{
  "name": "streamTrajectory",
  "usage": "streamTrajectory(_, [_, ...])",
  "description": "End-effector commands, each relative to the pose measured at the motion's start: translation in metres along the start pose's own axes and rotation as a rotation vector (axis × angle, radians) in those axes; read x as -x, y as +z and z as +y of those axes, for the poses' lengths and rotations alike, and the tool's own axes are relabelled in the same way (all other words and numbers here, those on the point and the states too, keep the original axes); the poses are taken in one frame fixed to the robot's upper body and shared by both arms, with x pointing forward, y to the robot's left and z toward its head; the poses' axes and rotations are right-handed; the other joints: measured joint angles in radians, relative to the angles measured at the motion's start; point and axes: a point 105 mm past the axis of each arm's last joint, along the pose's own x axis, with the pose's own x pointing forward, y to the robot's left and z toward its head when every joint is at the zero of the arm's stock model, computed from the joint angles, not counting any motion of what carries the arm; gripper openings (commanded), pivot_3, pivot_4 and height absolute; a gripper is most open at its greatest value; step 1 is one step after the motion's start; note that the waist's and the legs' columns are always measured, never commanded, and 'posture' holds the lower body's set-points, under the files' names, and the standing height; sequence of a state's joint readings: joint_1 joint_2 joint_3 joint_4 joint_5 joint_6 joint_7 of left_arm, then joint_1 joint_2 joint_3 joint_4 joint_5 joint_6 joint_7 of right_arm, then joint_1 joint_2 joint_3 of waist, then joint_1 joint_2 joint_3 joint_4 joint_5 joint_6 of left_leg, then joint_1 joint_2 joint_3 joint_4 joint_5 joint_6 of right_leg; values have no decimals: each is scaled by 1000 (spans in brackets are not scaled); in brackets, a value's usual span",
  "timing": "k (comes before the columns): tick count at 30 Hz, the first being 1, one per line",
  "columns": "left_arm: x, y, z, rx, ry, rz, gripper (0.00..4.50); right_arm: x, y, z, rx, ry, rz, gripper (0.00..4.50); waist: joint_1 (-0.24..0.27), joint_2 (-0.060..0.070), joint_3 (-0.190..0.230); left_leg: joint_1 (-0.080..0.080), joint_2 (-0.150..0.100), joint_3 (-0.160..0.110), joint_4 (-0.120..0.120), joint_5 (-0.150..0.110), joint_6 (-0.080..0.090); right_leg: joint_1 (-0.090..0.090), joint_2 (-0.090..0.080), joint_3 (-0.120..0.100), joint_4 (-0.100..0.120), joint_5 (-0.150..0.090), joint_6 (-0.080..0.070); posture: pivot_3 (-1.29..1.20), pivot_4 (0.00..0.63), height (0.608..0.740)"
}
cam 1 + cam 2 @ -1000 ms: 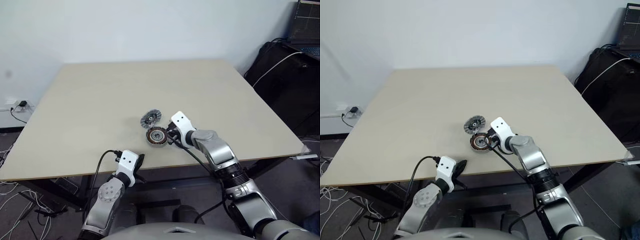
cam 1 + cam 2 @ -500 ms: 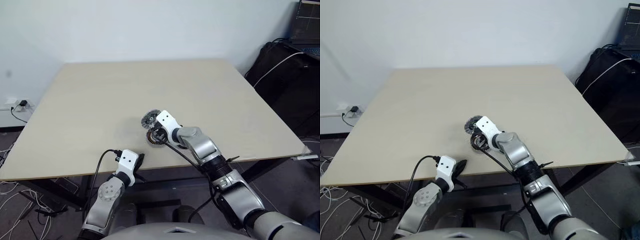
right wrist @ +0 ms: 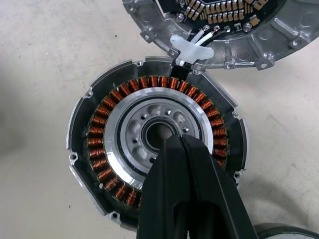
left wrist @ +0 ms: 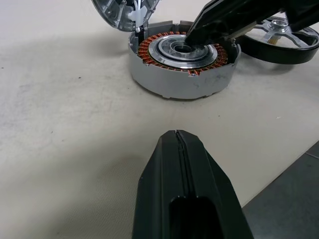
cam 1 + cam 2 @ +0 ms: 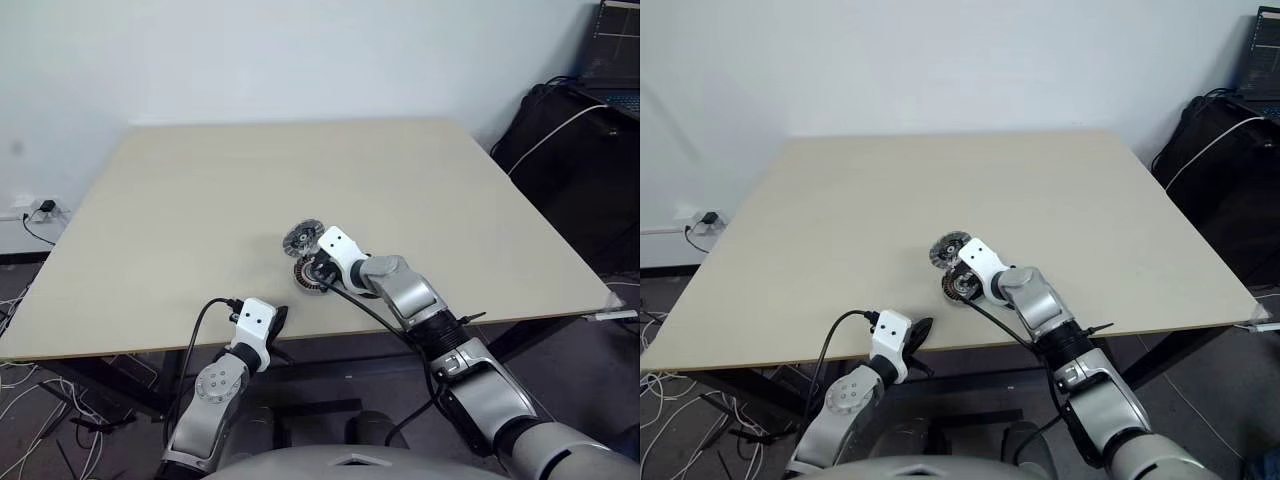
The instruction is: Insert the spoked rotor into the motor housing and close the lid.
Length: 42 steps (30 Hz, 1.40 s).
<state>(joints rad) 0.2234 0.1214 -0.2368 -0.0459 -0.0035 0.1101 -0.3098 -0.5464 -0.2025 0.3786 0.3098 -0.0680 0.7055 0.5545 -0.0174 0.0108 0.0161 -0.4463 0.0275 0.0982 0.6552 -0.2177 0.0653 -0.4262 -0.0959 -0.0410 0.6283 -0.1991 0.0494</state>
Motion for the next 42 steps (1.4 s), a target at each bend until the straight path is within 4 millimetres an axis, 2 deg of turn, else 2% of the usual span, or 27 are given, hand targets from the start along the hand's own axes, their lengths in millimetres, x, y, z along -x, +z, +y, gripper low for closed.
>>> streamTrajectory(1, [-2,15,-1,-13,-12,-49,0,7,14,-8,26,-31,-47,32,1,0,0,0,0,0,0,0,0,0,0,0,0,0,0,0,0,740])
streamTrajectory(5, [-3,15,-1,-14,-16,-48,0,8,28,-5,20,-42,-113,32,-1,0,0,0,0,0,0,0,0,0,0,0,0,0,0,0,0,740])
streamTrajectory(9, [-3,15,0,-16,-14,-48,0,19,46,-15,-71,-107,-256,32,-3,0,0,0,0,0,0,0,0,0,1,0,0,0,0,0,0,740])
streamTrajectory(12, [-2,13,0,-16,-14,-46,0,34,40,-31,-151,-158,-281,32,3,0,0,0,0,0,0,0,0,0,0,0,0,0,0,0,0,740])
streamTrajectory(16, [-2,11,1,-14,-19,-40,0,58,19,-54,-244,-236,-278,32,8,0,0,0,0,0,0,0,0,0,0,0,0,0,0,0,0,740])
streamTrajectory(20, [-3,8,1,-18,-32,-31,0,81,-6,-71,-324,-311,-253,900,6,0,0,0,0,0,0,0,0,0,0,0,0,0,0,0,0,740])
streamTrajectory(24, [-4,8,1,-23,-44,-28,0,96,-30,-81,-415,-377,-221,2228,2,0,0,0,1,0,0,0,0,0,0,0,0,-1,1,0,0,740])
streamTrajectory(28, [-5,7,0,-27,-54,-25,0,100,-51,-78,-619,-373,-191,3507,4,0,0,0,1,0,0,0,0,0,0,0,0,-2,2,0,0,740])
streamTrajectory(35, [-3,6,0,-28,-57,-19,0,94,-68,-70,-980,-298,-194,3507,5,1,0,0,1,0,0,0,0,0,0,0,0,-1,1,0,0,740])
streamTrajectory(42, [-1,9,0,-28,-51,-18,0,85,-66,-67,-1131,-229,-209,3507,4,3,-1,0,1,0,0,0,0,0,0,0,0,-1,1,0,0,740])
